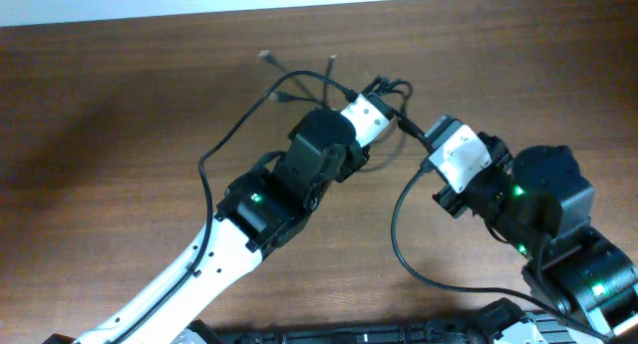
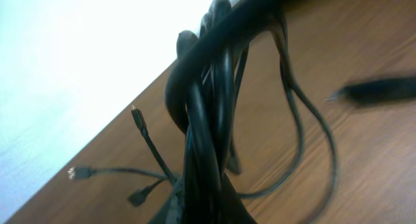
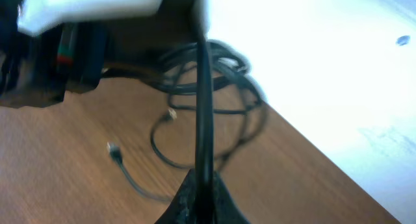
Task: Untangle cables
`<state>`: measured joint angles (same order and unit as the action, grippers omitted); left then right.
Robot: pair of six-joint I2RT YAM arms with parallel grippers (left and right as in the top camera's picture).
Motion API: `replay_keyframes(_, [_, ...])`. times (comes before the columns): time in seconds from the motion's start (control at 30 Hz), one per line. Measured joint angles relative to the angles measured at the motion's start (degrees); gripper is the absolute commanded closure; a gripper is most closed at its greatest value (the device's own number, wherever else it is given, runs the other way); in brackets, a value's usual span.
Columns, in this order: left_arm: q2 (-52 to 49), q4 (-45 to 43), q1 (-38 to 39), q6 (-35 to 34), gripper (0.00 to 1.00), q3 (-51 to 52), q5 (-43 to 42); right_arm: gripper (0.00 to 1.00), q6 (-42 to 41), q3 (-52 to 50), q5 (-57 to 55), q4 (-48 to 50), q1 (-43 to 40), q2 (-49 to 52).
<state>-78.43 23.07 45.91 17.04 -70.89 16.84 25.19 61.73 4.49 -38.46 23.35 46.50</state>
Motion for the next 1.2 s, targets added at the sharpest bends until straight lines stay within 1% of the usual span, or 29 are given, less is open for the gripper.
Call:
replay_keyframes(0.07, [0.0,2.0,0.1,2.0,1.0,0.0,2.6,0.96,-1.4,0.0,-0.6,1.0,0.0,-1.6])
replay_keyframes(0.13, [0.0,4.0,0.0,4.8,1.0,0.0,0.0,0.96,-2.0,0.0,-3.5,1.4,0.0,-2.1])
replay_keyframes(0.2, [0.0,7.8,-0.1,14.3,1.0,-0.1,-12.0,0.96,-2.4,0.0,-8.0,2.6,0.0,-2.1])
replay_keyframes(0.23, [0.0,8.0,-0.1,16.5,1.0,-0.1,-14.8,0.96,-2.4,0.0,-10.5,3.8,0.0,-2.1])
replay_keyframes(0.27, [0.0,10.1,0.0,20.9,1.0,-0.2,-19.9,0.85,-1.9,0.0,-13.0,5.0,0.0,-2.1])
replay_keyframes(0.3, [0.0,10.8,0.0,24.1,1.0,-0.2,-23.5,0.8,-0.7,0.0,-14.6,6.0,0.0,-2.1])
replay_keyframes(0.33, [0.0,10.9,0.0,25.3,1.0,-0.2,-24.9,0.75,-0.2,0.0,-15.4,6.6,0.0,-1.9])
replay_keyframes(0.37, [0.0,11.1,0.0,26.6,1.0,-0.2,-26.8,0.6,0.0,0.1,-15.8,7.0,0.0,-1.3])
replay_keyframes(0.4, [0.0,11.2,-0.1,28.5,1.0,-0.2,-30.7,0.4,0.5,0.2,-16.3,7.0,0.0,0.1])
replay_keyframes(0.47, [0.0,11.1,-0.1,30.1,1.0,-0.2,-35.8,0.32,0.0,0.2,-16.5,6.4,0.0,3.3])
replay_keyframes(0.53, [0.0,11.0,-0.1,30.5,1.0,-0.2,-37.1,0.3,-2.8,0.2,-16.7,5.4,0.0,4.3])
replay_keyframes(0.57, [0.0,10.7,-0.1,30.1,1.0,-0.2,-37.0,0.29,-3.9,0.2,-16.7,4.5,0.0,4.2])
replay_keyframes(0.63, [0.0,9.0,-0.1,26.2,1.0,-0.2,-33.6,0.25,-6.4,0.3,-16.7,0.8,0.0,3.6])
replay_keyframes(0.67, [0.0,8.3,-0.1,23.8,1.0,-0.2,-30.9,0.24,-8.3,0.3,-16.7,-2.1,0.0,2.9])
replay_keyframes(0.73, [0.0,6.1,-0.1,17.7,1.0,-0.2,-23.6,0.22,-10.4,0.3,-17.2,-4.1,0.0,1.9])
replay_keyframes(0.8, [0.0,3.4,-0.3,8.9,1.0,-0.2,-15.2,0.21,-12.8,0.3,-18.5,-5.8,0.0,1.2])
replay_keyframes(0.87, [0.0,3.3,-1.5,0.8,1.0,-0.2,-10.2,0.21,-16.5,0.3,-21.6,-6.4,0.0,1.0])
replay_keyframes(0.9, [0.0,3.2,-2.2,-3.5,1.0,-0.2,-9.0,0.21,-17.7,0.3,-22.7,-6.5,0.0,1.0])
replay_keyframes(0.93, [0.0,3.2,-2.8,-7.7,1.0,-0.2,-8.2,0.21,-18.7,0.3,-23.5,-7.0,0.0,1.0])
replay_keyframes(1.0, [0.6,3.2,-2.9,-11.0,1.0,-0.2,-9.0,0.21,-19.2,0.3,-23.9,-7.2,0.0,1.0])
replay_keyframes(1.13, [4.4,1.7,-2.9,-13.2,1.0,-0.2,-13.3,0.2,-19.4,0.3,-23.8,-7.9,0.0,1.0])
replay_keyframes(1.2, [8.5,1.8,-3.6,-12.9,1.0,-0.2,-16.7,0.16,-19.5,0.3,-22.4,-7.8,0.0,1.0])
